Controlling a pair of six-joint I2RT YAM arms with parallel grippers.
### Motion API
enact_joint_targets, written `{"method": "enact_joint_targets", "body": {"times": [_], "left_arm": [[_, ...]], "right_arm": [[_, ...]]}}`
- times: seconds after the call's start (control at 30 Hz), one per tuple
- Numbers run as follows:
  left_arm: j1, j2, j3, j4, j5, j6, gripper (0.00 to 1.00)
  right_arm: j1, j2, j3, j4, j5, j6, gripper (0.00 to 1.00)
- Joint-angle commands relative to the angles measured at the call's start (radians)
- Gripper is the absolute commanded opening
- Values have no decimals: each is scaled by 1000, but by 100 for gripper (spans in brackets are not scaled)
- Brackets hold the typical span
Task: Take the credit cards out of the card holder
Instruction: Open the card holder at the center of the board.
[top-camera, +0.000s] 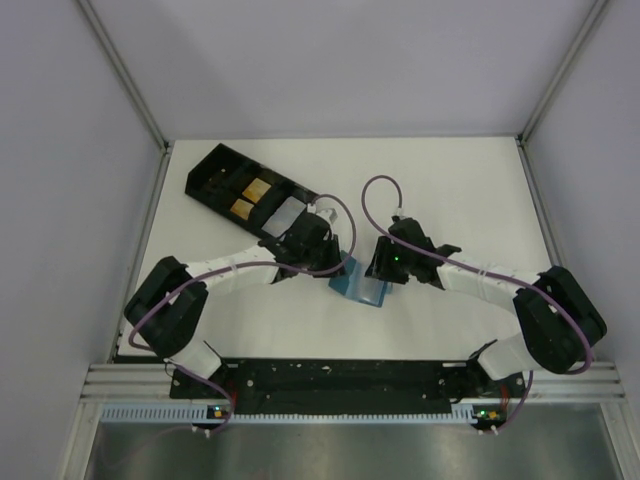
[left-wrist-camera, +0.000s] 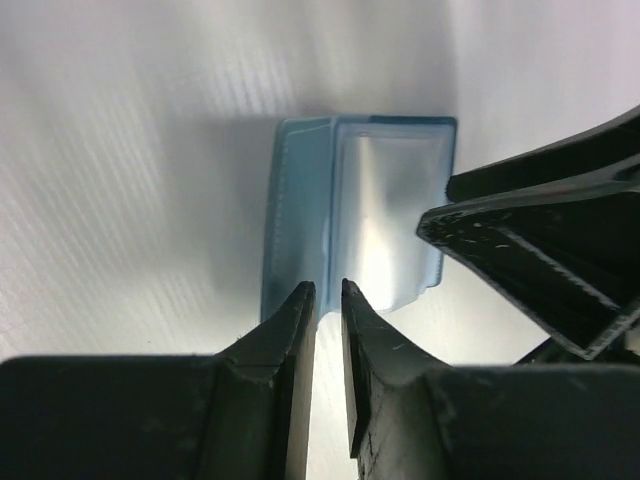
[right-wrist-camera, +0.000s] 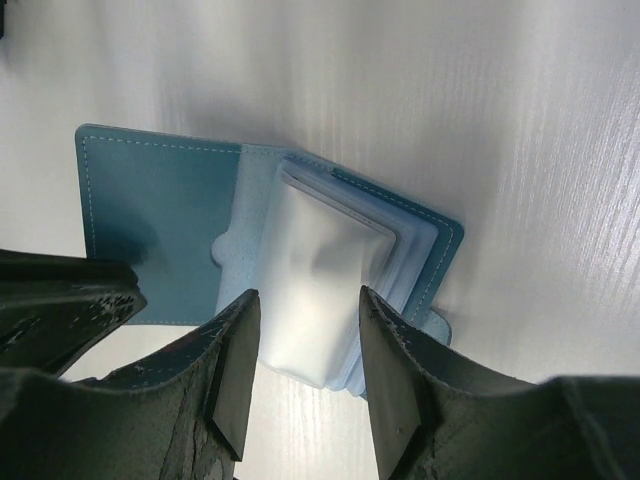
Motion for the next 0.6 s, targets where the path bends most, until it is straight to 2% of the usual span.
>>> {"method": "enact_joint_targets", "body": {"times": [0.0,0.23,0.57], "left_arm": [[17,23,-35,27,-25,9,18],[22,74,-95,62,-16,-18,5],[22,89,-148,103,11,-45,4]], "right_arm": [[-2,-8,-8,13,9,-3,44],[-4,1,-11,21,3,3,44],[-4,15,-10,39,-17,3,45]]}}
